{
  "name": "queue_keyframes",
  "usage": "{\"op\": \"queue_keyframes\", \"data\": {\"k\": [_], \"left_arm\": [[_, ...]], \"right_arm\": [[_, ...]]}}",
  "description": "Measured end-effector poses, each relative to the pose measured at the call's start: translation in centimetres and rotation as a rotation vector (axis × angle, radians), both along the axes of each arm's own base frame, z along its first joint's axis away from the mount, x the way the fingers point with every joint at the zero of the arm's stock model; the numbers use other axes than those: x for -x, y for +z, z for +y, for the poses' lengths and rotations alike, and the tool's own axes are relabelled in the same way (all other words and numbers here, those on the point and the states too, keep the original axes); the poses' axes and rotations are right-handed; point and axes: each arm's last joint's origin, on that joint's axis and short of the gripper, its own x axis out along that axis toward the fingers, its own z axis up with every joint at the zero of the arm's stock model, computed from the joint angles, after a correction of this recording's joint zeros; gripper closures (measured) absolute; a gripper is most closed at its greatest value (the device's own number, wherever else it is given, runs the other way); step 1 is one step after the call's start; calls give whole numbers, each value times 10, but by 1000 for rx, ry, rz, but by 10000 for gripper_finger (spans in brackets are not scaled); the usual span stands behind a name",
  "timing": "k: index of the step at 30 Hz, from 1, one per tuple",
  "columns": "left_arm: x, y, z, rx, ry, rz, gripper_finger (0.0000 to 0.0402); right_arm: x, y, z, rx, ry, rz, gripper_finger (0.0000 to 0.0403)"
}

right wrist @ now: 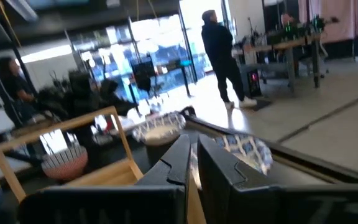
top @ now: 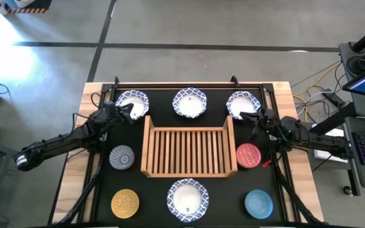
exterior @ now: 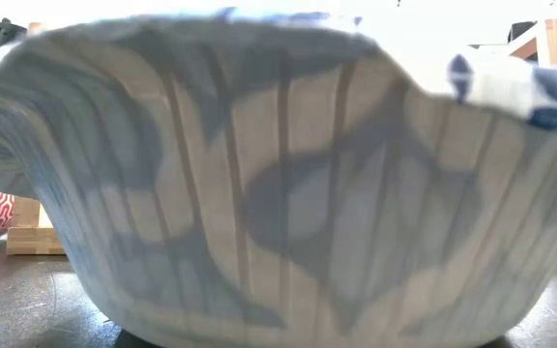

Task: Place and stack bowls onto a shelf
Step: Put the top right white bowl on the shelf

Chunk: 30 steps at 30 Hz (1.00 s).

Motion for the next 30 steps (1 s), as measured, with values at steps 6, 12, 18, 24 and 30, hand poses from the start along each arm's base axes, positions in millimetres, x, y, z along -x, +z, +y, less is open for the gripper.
{"op": "queue_keyframes", "data": {"k": [6, 12, 18, 24, 30], "left_arm": [[0, 0, 0, 0, 0, 0, 369], [0, 0, 0, 0, 0, 0, 369], [0, 0, 0, 0, 0, 0, 369], [0, 0, 0, 0, 0, 0, 369], [0, 0, 0, 0, 0, 0, 369]], "right_arm": [[2, 12, 0, 35, -28, -117, 383], [5, 19, -3, 27, -128, -122, 383], [7, 48, -3, 81, -150, -82, 383], [10, 75, -6, -6, -281, 172, 383], [9, 102, -7, -91, -300, 388, 372]]}}
